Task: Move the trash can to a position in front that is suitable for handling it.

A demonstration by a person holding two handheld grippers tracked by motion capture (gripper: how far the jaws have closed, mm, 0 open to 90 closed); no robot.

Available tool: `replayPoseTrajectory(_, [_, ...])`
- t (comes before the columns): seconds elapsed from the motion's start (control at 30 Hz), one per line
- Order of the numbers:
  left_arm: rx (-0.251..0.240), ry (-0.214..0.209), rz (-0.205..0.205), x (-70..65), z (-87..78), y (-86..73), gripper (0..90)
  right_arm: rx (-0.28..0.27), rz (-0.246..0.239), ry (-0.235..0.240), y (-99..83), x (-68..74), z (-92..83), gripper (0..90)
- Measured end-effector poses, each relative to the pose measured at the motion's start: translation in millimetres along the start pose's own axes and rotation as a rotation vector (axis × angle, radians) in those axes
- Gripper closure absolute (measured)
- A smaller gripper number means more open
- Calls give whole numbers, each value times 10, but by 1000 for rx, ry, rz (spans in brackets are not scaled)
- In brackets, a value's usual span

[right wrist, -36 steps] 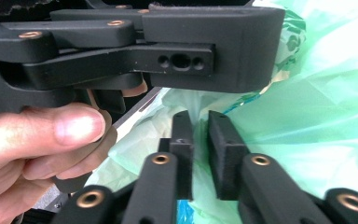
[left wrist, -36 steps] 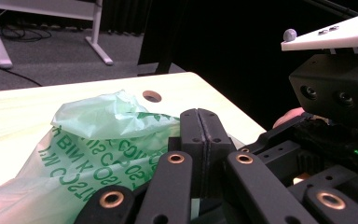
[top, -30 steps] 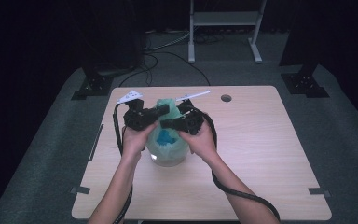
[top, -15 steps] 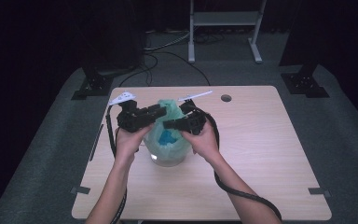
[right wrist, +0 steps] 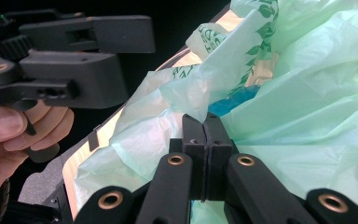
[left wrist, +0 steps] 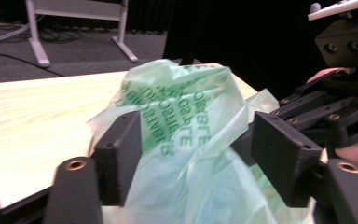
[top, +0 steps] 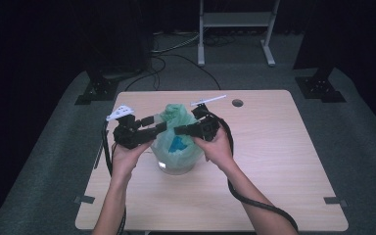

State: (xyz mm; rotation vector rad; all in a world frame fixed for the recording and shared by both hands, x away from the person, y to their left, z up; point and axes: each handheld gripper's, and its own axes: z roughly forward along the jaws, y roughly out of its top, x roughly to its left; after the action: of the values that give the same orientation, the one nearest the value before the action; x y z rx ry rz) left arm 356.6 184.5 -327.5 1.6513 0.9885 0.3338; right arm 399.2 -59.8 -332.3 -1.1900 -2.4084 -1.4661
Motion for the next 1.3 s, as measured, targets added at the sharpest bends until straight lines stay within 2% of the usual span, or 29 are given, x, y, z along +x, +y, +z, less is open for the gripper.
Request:
replayPoseTrajectory(0.07, [-4, 17, 4, 12, -48, -28, 294, 1, 3, 2, 4, 3, -3, 900])
replayPoseTrajectory(0.1, [-5, 41, 8, 22, -92, -68, 283, 0, 3, 3, 6, 5, -5, 900])
replayPoseTrajectory(0.23, [-20, 57, -3, 52, -162, -159, 269, -3, 3, 3, 18, 12, -7, 900])
replayPoseTrajectory(0.37, [-17, 96, -10, 89, -206, -220, 217, -7, 2, 0, 34, 23, -22, 900])
replayPoseTrajectory(0.57, [-9, 103, -7, 115, -230, -273, 175, -22, 5, 1, 84, 48, -70, 900])
replayPoseTrajectory(0.83, [-9, 112, -5, 142, -300, -287, 175, -42, 10, 6, 115, 63, -153, 900])
replayPoseTrajectory(1.3, [-5, 94, -25, 195, -314, -325, 174, -86, 25, 6, 205, 78, -327, 900])
